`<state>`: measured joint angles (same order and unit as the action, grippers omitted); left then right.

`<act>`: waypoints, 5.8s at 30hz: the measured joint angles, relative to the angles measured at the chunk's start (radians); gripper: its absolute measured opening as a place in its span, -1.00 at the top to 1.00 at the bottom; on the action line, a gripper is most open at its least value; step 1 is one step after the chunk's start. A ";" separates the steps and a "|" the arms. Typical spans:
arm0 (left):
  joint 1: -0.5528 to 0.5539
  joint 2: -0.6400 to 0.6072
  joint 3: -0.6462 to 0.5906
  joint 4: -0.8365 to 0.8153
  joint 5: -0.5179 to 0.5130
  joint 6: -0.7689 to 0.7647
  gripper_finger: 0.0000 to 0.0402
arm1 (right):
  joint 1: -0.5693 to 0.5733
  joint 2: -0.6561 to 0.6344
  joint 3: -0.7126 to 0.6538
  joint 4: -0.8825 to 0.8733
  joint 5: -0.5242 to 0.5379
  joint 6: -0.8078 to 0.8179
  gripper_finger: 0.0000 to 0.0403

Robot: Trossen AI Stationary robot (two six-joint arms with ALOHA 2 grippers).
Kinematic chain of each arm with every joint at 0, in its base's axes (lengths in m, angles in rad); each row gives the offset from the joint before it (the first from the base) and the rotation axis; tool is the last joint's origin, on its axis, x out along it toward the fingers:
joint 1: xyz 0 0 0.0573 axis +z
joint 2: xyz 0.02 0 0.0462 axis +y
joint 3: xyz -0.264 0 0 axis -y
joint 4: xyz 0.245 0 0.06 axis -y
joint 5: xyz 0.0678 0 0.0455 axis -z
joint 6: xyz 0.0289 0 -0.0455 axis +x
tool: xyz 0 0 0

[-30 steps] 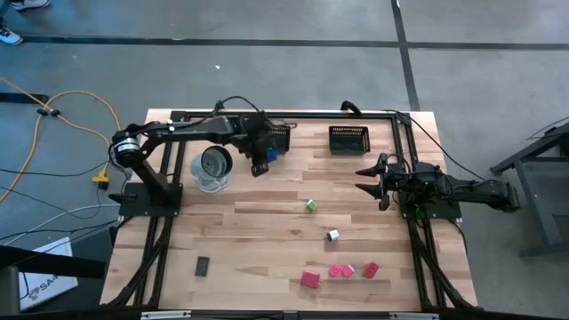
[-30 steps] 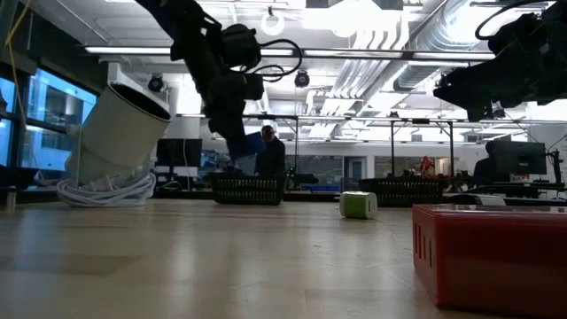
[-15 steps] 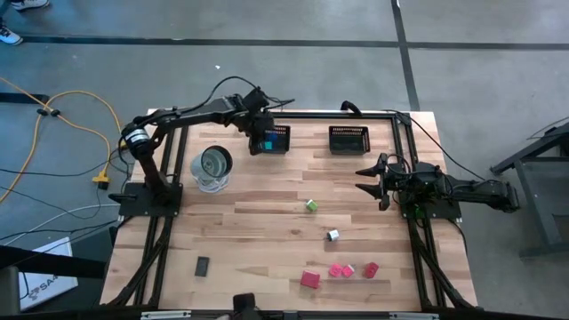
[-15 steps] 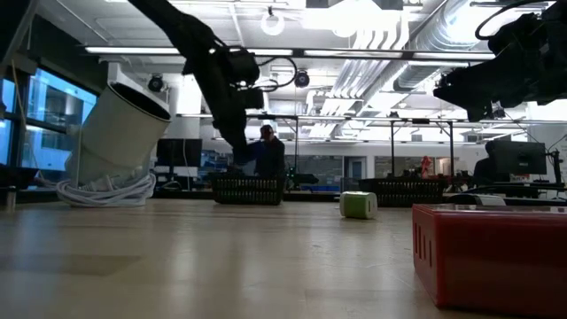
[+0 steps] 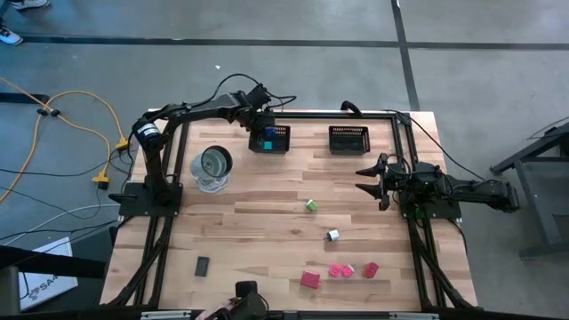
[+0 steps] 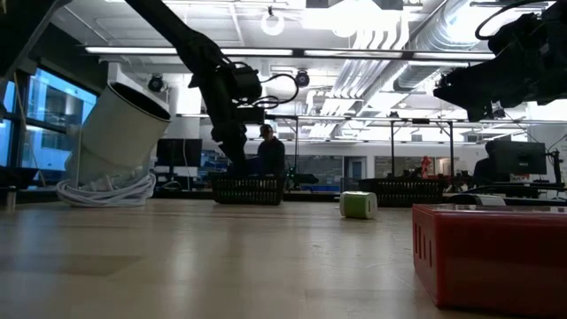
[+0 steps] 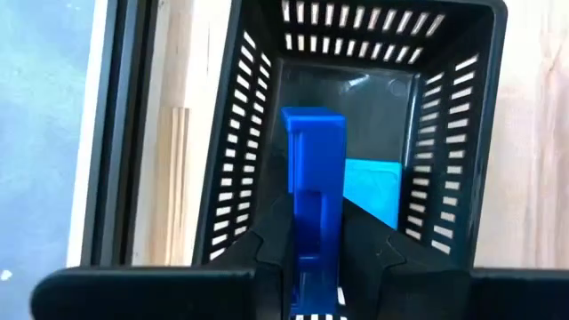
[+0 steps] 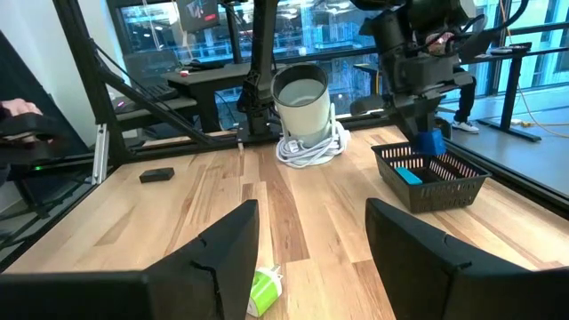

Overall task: Pick & Place Office items
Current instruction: Put the blue digital clock into the left black bin, then put the black digital clock into the left black bin

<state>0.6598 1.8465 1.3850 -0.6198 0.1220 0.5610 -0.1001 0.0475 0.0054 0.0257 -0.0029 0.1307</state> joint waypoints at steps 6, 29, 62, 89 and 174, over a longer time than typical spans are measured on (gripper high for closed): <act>0.006 0.008 0.000 -0.001 -0.010 0.002 0.72 | 0.000 0.000 0.000 0.000 0.000 0.000 0.03; 0.011 0.066 0.000 -0.007 -0.051 0.098 0.72 | 0.000 0.000 0.000 0.000 0.000 0.000 0.03; -0.004 0.066 -0.001 -0.006 -0.072 0.120 0.62 | 0.000 0.000 0.000 0.000 0.000 0.000 0.03; -0.004 0.064 0.002 -0.003 -0.066 0.120 0.25 | 0.000 0.000 0.000 0.000 0.000 0.000 0.03; -0.914 -0.061 0.016 0.034 -0.360 -0.664 0.26 | 0.000 0.000 0.000 0.000 0.000 0.000 0.03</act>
<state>-0.2547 1.7851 1.4014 -0.5854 -0.2379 -0.1030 -0.1001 0.0475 0.0051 0.0257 -0.0029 0.1310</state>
